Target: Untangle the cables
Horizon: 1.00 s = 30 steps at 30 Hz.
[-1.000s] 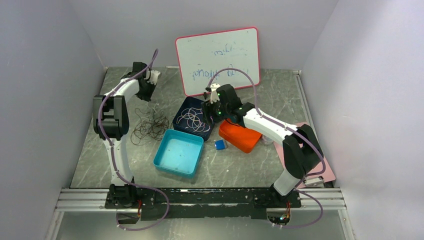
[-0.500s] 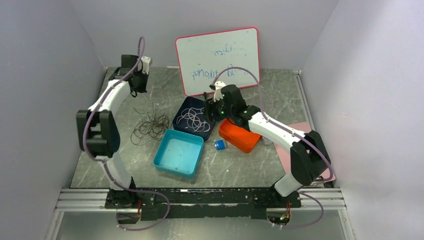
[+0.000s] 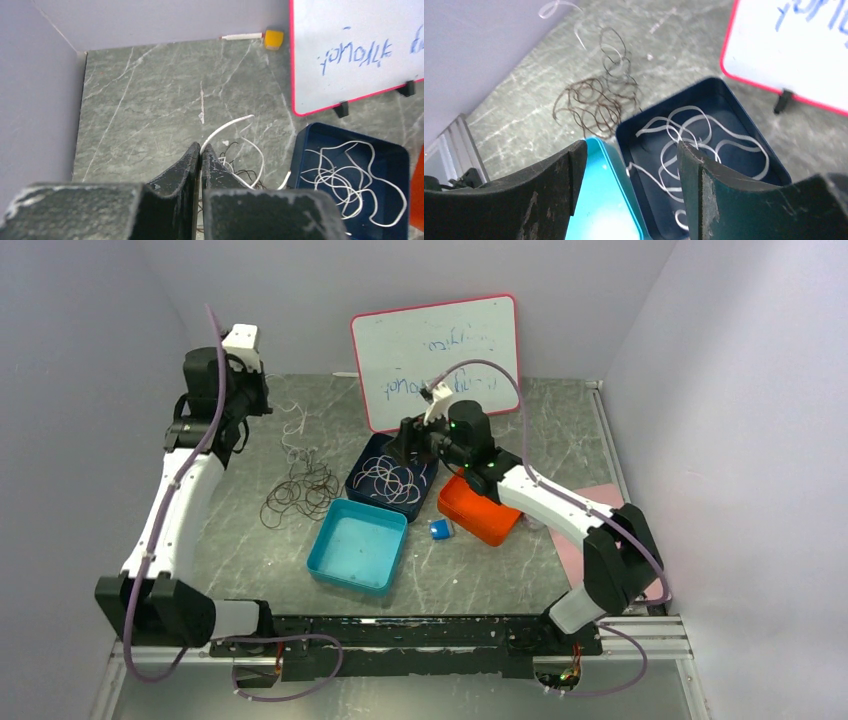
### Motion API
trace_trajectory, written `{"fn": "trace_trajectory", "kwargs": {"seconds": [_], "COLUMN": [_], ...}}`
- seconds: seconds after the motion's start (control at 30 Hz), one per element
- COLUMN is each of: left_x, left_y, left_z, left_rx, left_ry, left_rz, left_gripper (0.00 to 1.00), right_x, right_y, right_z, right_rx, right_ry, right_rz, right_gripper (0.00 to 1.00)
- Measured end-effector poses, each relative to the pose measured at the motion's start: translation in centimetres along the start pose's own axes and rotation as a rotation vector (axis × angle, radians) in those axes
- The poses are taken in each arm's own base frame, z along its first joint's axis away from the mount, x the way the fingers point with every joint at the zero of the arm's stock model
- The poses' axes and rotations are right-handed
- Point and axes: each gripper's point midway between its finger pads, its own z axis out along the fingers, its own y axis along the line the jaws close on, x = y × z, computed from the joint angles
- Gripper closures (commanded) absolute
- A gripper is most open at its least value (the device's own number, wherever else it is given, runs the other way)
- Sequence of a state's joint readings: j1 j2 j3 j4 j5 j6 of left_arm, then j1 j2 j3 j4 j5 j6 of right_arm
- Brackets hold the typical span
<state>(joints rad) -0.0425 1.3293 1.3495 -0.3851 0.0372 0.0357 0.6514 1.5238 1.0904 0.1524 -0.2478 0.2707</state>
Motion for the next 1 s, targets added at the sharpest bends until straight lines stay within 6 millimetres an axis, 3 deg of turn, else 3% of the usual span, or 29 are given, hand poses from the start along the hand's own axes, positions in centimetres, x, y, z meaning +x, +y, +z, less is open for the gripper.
{"fn": "trace_trajectory", "kwargs": {"seconds": [0.13, 0.3, 0.57, 0.83, 1.0], "left_x": [-1.9, -3.7, -6.3, -11.4, -13.8], "left_y": [-0.2, -0.2, -0.3, -0.7, -1.0], "left_z": [-2.9, -5.4, -7.9, -12.4, -14.5], "left_rx": [-0.001, -0.004, -0.005, 0.013, 0.036], "left_ry": [-0.074, -0.145, -0.218, -0.367, -0.433], "left_rz": [-0.03, -0.052, -0.089, -0.131, -0.142], "left_gripper": [0.93, 0.93, 0.93, 0.93, 0.93], "right_x": [-2.0, -3.6, -3.6, -1.8, -0.2], "right_y": [2.5, 7.7, 14.7, 15.5, 15.5], "right_z": [2.1, 5.4, 9.2, 15.4, 18.8], "right_rx": [-0.08, -0.204, -0.367, -0.414, -0.413], "right_ry": [-0.053, -0.107, -0.216, -0.231, -0.207], "right_rz": [-0.027, -0.087, -0.176, -0.192, -0.209], "right_gripper": [0.29, 0.28, 0.27, 0.28, 0.36]}}
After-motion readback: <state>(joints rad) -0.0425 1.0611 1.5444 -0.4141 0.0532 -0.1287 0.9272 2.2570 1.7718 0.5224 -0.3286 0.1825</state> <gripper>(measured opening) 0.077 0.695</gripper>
